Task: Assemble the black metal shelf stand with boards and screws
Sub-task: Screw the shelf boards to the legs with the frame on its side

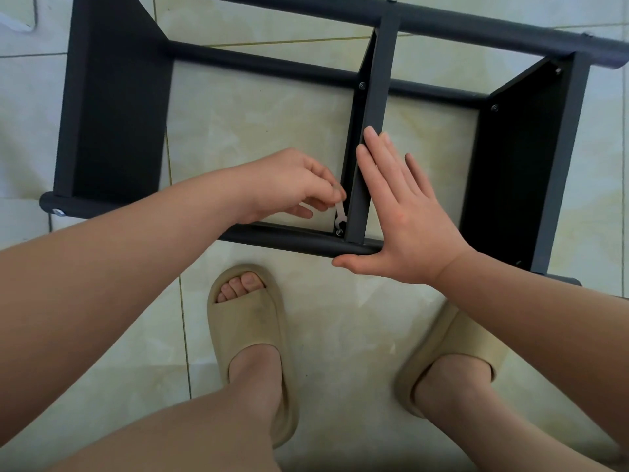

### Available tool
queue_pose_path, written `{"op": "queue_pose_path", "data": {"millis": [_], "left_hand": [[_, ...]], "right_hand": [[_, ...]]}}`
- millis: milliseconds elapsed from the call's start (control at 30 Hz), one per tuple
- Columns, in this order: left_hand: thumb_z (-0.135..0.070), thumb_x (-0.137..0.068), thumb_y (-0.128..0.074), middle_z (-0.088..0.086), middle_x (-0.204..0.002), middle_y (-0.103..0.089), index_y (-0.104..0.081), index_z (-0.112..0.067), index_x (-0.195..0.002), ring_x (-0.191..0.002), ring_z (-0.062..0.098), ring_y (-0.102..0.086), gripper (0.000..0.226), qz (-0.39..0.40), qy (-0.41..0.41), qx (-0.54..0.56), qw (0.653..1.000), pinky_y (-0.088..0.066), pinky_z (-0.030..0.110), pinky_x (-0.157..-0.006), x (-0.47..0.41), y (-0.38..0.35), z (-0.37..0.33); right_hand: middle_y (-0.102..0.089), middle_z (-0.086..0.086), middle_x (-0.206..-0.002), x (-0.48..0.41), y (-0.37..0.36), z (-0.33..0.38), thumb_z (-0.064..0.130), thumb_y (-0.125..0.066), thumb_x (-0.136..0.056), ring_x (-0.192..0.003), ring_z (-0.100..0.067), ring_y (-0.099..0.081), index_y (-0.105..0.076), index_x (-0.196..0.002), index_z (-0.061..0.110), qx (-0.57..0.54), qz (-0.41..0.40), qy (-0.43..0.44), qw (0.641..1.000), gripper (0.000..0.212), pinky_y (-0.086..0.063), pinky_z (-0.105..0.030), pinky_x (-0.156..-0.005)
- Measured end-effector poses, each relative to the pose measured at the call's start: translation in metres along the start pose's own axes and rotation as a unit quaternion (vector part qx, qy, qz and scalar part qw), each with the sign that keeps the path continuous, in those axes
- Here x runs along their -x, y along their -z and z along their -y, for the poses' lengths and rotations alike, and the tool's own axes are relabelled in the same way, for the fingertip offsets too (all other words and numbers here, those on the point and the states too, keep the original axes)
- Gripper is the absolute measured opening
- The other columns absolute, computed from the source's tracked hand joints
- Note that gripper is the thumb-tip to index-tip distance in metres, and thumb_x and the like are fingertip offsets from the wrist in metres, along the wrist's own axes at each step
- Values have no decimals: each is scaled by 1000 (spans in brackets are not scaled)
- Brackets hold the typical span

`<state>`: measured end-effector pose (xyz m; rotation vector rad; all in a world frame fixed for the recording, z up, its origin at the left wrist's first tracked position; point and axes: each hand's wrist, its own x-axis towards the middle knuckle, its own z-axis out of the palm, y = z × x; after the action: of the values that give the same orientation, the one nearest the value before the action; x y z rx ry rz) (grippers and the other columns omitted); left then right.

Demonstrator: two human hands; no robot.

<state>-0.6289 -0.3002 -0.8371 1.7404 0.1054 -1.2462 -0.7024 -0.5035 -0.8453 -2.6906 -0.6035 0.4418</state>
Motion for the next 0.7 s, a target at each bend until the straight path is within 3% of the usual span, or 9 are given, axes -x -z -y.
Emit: {"op": "queue_pose_path", "data": {"millis": [167,367,700], "left_hand": [[-21,-91,-70,-5,-81,-75,-71,-20,-92,-77,9,-70,2,-16,45,55,997,-51,27,-75,-6,-7,2],[-23,-89,-72,-6,-88,-78,-72,-25,-96,-80,7,-72,8,-67,59,74,993,-50,28,-76,-6,-10,0],[-28,-95,-64,-5,-94,-78,-70,-22,-108,-83,7,-74,15,-33,88,98,991,-51,31,-81,-6,-7,-2]], "right_hand": [[2,-11,-169,0,-1,0,83,-57,-73,-157,-27,3,-9,-160,3,-8,-6,1,1000,127,-11,-56,-124],[4,-10,-170,0,-1,0,83,-56,-74,-157,-26,5,-8,-160,3,-8,-2,1,1000,127,-11,-56,-124],[2,-11,-169,-1,-1,-1,82,-56,-74,-157,-28,3,-8,-160,3,-11,-9,4,1000,127,-11,-56,-124]]}}
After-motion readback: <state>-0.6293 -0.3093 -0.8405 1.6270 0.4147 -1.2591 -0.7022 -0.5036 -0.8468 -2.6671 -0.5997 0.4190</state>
